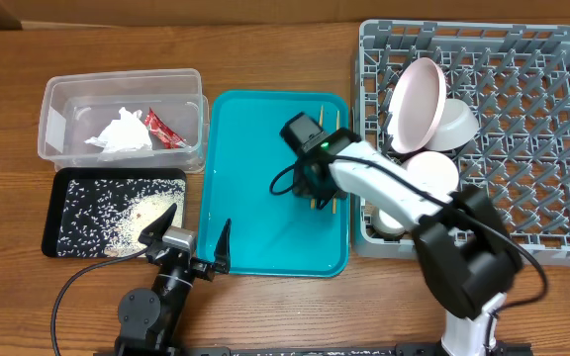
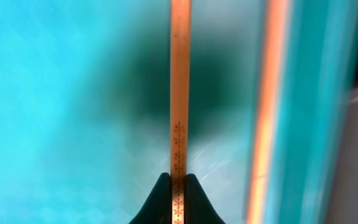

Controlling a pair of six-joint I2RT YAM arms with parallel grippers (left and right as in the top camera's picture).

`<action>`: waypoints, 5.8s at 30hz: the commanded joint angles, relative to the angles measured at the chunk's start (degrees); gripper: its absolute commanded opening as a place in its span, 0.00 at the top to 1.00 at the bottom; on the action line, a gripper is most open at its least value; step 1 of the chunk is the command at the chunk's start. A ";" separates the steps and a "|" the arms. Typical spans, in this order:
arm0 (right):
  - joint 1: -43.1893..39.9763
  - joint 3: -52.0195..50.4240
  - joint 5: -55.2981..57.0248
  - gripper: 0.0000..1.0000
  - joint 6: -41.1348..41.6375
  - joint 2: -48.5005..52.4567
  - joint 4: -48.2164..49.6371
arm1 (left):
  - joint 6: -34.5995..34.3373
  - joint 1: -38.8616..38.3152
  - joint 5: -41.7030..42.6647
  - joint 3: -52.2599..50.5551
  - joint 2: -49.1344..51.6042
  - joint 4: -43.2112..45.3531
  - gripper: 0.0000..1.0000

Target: Sort waste into correct bins and load items into the dishwasher

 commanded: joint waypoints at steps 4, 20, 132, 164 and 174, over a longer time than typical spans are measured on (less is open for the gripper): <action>-10.32 5.97 7.74 0.96 -16.39 -14.67 2.45 | 0.00 0.31 0.44 -0.20 -0.26 -0.13 0.00; -17.22 4.81 -1.25 0.63 -28.30 -9.90 -4.74 | 0.02 0.31 0.44 -0.20 -0.26 -0.13 0.00; -24.35 -25.44 -11.63 0.00 -43.28 -83.76 5.46 | 0.02 0.31 0.44 -0.20 -0.26 -0.13 0.00; -35.30 -81.09 -16.65 0.00 -34.42 -113.26 47.21 | 0.00 0.31 0.42 -0.20 -0.26 -0.11 0.00; -35.30 -81.09 -16.65 0.00 -34.42 -113.26 47.21 | 0.02 0.31 0.44 -0.20 -0.26 -0.11 0.00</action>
